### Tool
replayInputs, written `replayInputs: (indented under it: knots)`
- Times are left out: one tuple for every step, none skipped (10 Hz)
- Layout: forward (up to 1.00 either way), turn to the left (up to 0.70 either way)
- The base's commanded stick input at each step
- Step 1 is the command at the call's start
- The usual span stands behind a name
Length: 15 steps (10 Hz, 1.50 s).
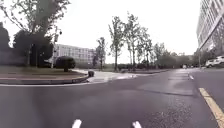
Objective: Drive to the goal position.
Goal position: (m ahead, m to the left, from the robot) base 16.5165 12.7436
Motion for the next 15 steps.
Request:
replayInputs:
  knots:
    - [0.70,0.00]
    - [0.70,0.00]
    - [0.70,0.00]
    - [0.70,0.00]
    - [0.70,0.00]
    - [0.70,0.00]
    - [0.70,0.00]
    - [0.70,0.00]
    - [0.70,0.00]
    - [0.70,0.00]
    - [0.70,0.00]
    - [0.70,0.00]
    - [0.70,0.00]
    - [0.70,0.00]
    - [0.70,0.00]
